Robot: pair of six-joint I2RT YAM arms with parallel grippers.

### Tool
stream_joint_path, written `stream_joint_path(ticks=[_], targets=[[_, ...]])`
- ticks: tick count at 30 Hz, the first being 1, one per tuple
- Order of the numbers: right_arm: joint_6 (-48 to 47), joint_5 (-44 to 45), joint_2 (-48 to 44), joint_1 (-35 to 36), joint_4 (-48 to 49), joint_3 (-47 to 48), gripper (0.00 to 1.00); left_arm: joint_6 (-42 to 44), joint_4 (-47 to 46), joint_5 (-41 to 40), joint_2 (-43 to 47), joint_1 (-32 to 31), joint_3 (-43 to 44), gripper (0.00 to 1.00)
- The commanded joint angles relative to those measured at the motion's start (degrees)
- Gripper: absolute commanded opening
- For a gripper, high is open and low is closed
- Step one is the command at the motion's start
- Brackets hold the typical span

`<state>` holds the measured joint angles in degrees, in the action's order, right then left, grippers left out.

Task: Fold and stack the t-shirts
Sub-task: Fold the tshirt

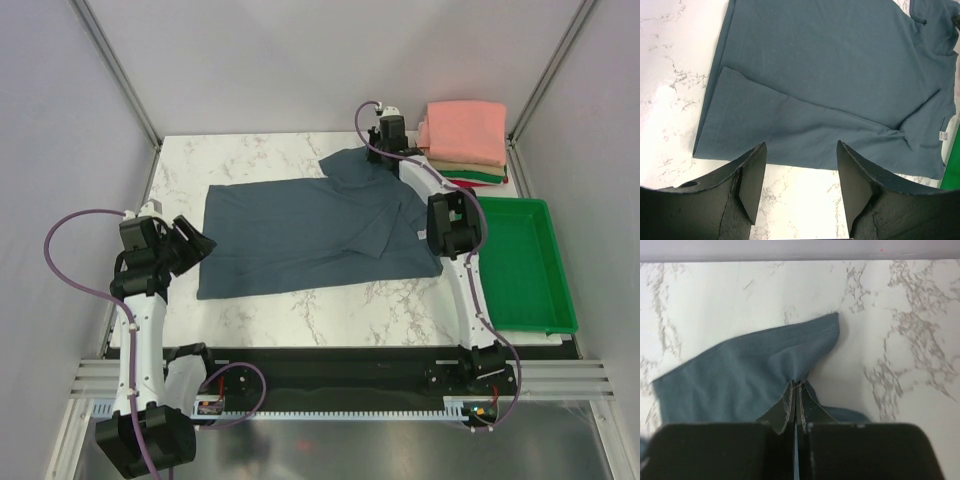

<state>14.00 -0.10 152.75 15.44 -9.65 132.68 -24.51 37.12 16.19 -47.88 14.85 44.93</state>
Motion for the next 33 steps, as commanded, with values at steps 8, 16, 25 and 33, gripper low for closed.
stream_joint_path(ticks=[8,16,25,33], targets=[[-2.94,-3.41,-36.53,1.78,13.5,-33.59,0.0,-3.51,-3.2,-4.5,-5.02,-0.26,4.72,0.65],[1.47,-8.69,-58.78,3.54,22.39,-66.04,0.0,-5.11,-8.64,-10.64,-26.01,-0.44,21.59,0.66],[1.38,-9.48,-65.91,4.42,24.59,-80.46,0.0,-3.44,-11.81,-8.63,-58.36,-1.14,39.43,0.59],[2.61,-11.59,-67.75,4.51,25.82,-84.25,0.0,2.27,-12.25,-10.38,-74.28,-3.25,52.96,0.59]])
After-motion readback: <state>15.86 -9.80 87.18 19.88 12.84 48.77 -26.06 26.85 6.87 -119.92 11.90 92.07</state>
